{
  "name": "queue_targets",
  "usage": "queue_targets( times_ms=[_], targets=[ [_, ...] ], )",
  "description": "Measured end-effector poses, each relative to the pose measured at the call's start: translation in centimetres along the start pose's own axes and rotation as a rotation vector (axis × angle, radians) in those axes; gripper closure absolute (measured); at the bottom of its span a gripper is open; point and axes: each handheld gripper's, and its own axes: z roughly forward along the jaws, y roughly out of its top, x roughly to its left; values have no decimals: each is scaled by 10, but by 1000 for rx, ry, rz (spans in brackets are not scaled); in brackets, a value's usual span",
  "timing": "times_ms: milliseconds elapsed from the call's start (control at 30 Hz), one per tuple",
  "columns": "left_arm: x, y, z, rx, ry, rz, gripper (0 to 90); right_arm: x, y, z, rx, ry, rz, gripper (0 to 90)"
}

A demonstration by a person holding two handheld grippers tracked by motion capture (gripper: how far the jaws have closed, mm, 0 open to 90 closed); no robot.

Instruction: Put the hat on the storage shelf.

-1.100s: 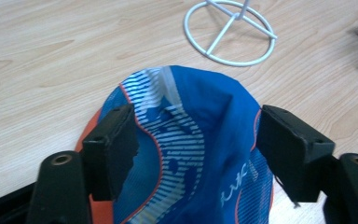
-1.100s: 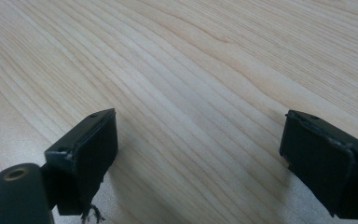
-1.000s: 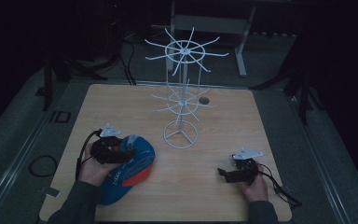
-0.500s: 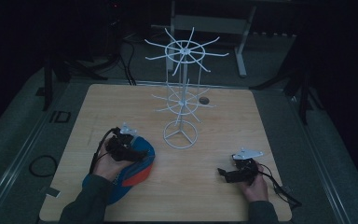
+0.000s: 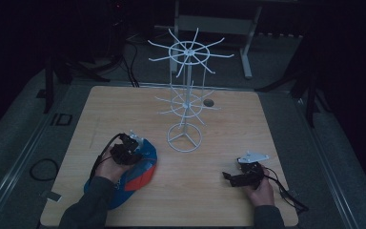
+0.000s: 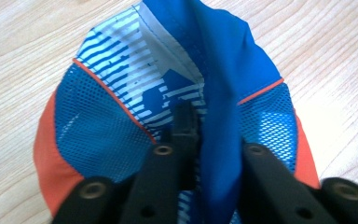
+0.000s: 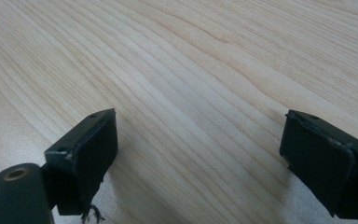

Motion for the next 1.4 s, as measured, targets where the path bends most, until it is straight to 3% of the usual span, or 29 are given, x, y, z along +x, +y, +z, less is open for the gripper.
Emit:
queue_targets(
  times_ms=[233,633,667,800,967,1233,1400],
  targets=[
    [4,-2,-21,-50,14,2,895,0,0,0,0,0,1,111],
    [8,-6,-43,-100,1,-2,895,0,0,0,0,0,0,111],
    [8,-6,-50,-126,-2,-7,897,0,0,0,0,0,0,111],
    [9,-6,-57,-143,-3,-7,898,0,0,0,0,0,0,111],
    [12,-8,-71,-196,-35,-25,899,0,0,0,-1,0,1,111],
    [16,-10,-84,-244,-54,-34,900,0,0,0,-1,0,0,111],
    [17,-10,-88,-252,-40,-28,900,0,0,0,-1,0,1,111]
  ],
)
